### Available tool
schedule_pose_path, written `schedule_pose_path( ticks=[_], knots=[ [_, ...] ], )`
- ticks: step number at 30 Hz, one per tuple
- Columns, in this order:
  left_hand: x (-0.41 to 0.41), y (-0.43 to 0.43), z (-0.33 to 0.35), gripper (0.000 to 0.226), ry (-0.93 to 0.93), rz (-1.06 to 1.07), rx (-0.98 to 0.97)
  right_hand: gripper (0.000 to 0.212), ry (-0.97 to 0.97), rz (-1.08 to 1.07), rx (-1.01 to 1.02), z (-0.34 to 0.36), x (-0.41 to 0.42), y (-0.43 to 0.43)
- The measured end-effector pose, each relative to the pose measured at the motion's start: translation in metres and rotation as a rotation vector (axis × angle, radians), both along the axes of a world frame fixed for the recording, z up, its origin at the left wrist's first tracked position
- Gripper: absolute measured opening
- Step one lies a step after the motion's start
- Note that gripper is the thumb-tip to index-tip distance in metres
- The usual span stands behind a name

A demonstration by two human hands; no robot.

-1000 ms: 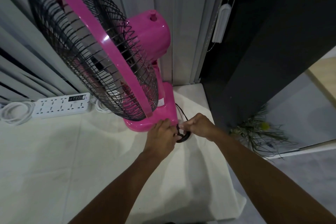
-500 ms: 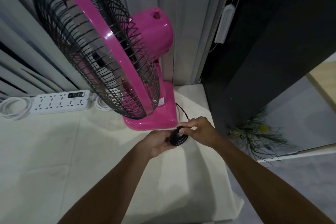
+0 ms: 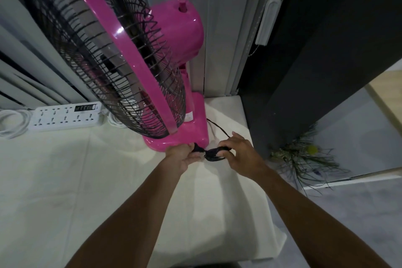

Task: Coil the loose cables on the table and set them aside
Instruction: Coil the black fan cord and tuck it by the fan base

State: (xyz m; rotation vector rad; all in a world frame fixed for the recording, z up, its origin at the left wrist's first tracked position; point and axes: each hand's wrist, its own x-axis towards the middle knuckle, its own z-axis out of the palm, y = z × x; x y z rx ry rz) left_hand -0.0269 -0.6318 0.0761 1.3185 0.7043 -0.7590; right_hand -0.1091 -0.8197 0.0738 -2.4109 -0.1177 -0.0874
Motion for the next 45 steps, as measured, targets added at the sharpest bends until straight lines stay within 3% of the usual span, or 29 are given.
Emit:
schedule_pose_path(
  ticks=[5,9,12,15,18,19,21,23,25,27,28,32,36,38,41,45],
  knots=[
    [-0.015,-0.001,-0.012,0.020,0.100,-0.151,-0.096,0.020,-0.213,-0.002,-0.054,-0.012,-0.018,-0.005],
    [-0.028,-0.003,-0.007,0.032,0.265,-0.161,-0.232,0.020,-0.331,-0.083,-0.223,-0.019,-0.031,-0.010],
    [-0.038,-0.006,-0.005,0.050,0.331,-0.276,-0.347,0.020,-0.356,-0.056,-0.325,-0.022,-0.039,-0.014],
    [-0.043,-0.014,-0.005,0.045,0.303,-0.322,-0.379,0.020,-0.308,0.030,-0.329,-0.031,-0.045,-0.018],
    [-0.043,-0.021,-0.008,0.039,0.201,-0.381,-0.297,0.024,-0.116,-0.044,-0.111,-0.036,-0.049,-0.020],
    [-0.043,-0.023,-0.010,0.039,0.162,-0.422,-0.252,0.022,-0.152,-0.025,-0.091,-0.038,-0.049,-0.021],
    [-0.042,-0.026,-0.012,0.035,0.064,-0.503,-0.158,0.040,-0.193,0.008,-0.021,-0.046,-0.053,-0.020],
    [-0.038,-0.030,-0.015,0.028,-0.073,-0.564,-0.060,0.062,-0.077,-0.156,0.142,-0.049,-0.052,-0.019],
    [-0.030,-0.036,-0.016,0.021,-0.234,-0.644,0.089,0.079,0.145,-0.399,0.503,-0.051,-0.047,-0.019],
    [-0.019,-0.040,-0.015,0.015,-0.399,-0.785,0.281,0.065,0.362,-0.626,0.949,-0.053,-0.030,-0.022],
    [-0.012,-0.041,-0.015,0.016,-0.482,-0.870,0.359,0.051,0.446,-0.705,1.053,-0.054,-0.020,-0.024],
    [0.014,-0.052,-0.017,0.035,-0.759,-1.030,0.616,0.009,0.445,-0.814,0.868,-0.066,0.012,-0.029],
    [0.036,-0.064,-0.031,0.029,-0.879,-1.133,0.872,0.018,0.416,-0.797,0.683,-0.080,0.023,-0.034],
    [0.044,-0.069,-0.041,0.028,-0.907,-1.206,1.000,0.013,0.407,-0.770,0.551,-0.084,0.024,-0.033],
    [0.045,-0.074,-0.052,0.023,-0.998,-1.253,1.144,0.037,0.214,-0.737,0.368,-0.083,0.018,-0.019],
    [0.030,-0.066,-0.060,0.023,-1.085,-1.052,1.097,0.028,0.113,-0.564,0.280,-0.078,0.016,0.004]
  ],
)
